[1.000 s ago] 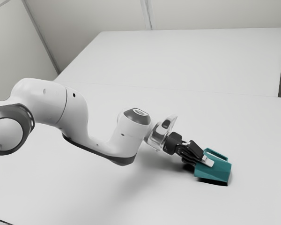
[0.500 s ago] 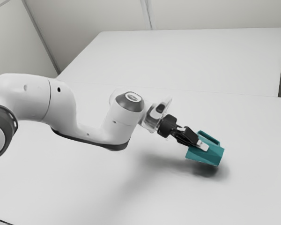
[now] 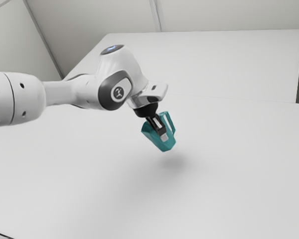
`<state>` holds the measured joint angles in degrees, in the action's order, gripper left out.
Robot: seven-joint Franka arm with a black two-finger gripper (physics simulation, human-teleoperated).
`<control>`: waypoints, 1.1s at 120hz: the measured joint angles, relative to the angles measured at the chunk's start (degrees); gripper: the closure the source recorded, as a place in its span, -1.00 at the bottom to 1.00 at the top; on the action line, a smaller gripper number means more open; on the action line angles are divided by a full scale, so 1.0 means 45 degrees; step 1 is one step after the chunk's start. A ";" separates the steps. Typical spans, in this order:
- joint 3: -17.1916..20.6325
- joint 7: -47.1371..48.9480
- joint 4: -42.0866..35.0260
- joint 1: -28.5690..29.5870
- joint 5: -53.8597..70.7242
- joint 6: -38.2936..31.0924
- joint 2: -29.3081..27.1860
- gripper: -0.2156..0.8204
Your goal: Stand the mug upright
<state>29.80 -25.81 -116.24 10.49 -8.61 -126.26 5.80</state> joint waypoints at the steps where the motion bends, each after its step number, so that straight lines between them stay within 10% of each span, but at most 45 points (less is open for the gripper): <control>1: 0.0001 0.0112 -0.0019 0.0013 0.0133 0.0018 -0.0016 0.93; 132: -0.0016 0.7294 -0.0540 0.1090 0.4344 -0.0115 0.1197 0.93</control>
<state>29.72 7.02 -118.67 15.40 10.93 -126.77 11.19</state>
